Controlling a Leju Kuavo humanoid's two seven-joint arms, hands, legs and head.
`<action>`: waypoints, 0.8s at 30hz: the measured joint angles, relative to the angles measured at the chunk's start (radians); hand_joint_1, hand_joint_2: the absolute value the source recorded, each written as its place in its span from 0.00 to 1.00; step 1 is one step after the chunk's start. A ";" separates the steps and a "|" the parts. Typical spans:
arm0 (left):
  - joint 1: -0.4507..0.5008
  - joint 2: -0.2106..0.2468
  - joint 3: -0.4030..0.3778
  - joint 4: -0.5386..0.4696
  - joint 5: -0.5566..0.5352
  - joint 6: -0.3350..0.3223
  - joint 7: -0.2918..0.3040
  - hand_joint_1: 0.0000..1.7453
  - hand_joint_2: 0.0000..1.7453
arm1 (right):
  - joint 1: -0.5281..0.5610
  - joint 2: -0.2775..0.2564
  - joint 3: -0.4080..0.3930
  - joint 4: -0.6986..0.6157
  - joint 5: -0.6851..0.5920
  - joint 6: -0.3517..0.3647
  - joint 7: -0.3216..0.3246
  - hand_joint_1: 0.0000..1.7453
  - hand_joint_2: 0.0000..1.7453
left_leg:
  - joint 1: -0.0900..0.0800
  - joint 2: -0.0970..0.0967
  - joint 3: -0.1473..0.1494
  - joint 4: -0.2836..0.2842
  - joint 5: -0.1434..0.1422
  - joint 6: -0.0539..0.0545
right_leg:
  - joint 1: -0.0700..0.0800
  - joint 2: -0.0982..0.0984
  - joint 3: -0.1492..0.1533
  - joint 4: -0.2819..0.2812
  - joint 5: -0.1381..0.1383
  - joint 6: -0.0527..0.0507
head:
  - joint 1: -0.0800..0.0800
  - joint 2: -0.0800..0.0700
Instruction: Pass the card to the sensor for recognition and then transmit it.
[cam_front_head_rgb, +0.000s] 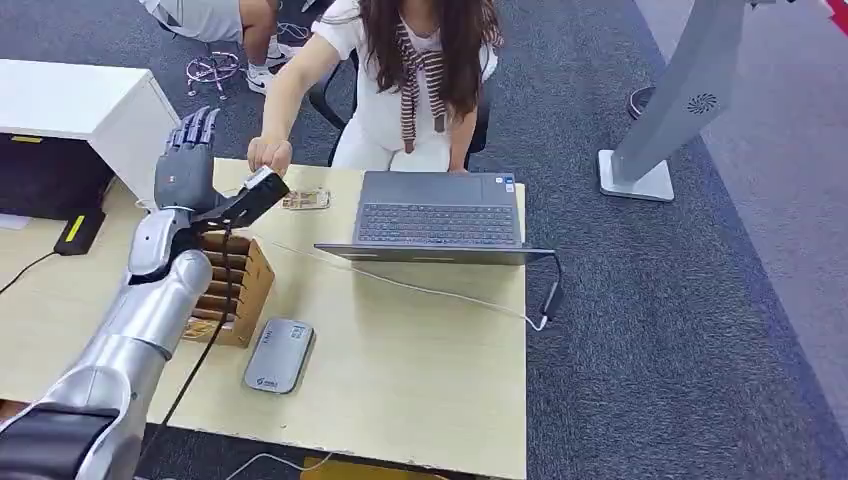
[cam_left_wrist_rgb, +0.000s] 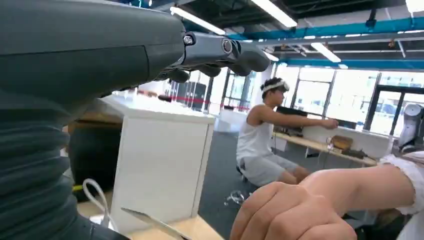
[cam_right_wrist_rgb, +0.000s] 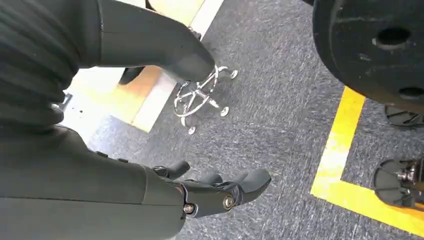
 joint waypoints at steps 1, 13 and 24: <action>-0.018 0.005 -0.013 0.021 -0.020 0.010 0.009 0.00 1.00 | -0.003 -0.001 0.002 0.000 0.007 0.000 0.001 0.00 1.00 | 0.000 0.000 0.000 0.000 0.000 0.000 | 0.000 0.000 0.000 0.000 0.000 0.000 | 0.000 0.000; -0.100 0.022 -0.076 0.121 -0.094 0.038 0.045 0.00 1.00 | -0.016 -0.005 0.006 0.001 0.032 0.001 0.014 0.00 1.00 | 0.000 0.000 0.000 0.000 0.000 0.000 | 0.000 0.000 0.000 0.000 0.000 0.000 | 0.000 0.000; -0.108 0.021 -0.093 0.149 -0.090 0.035 0.040 1.00 1.00 | -0.020 -0.005 0.006 0.001 0.033 0.002 0.018 0.00 1.00 | 0.000 0.000 0.000 0.000 0.000 0.000 | 0.000 0.000 0.000 0.000 0.000 0.000 | 0.000 0.000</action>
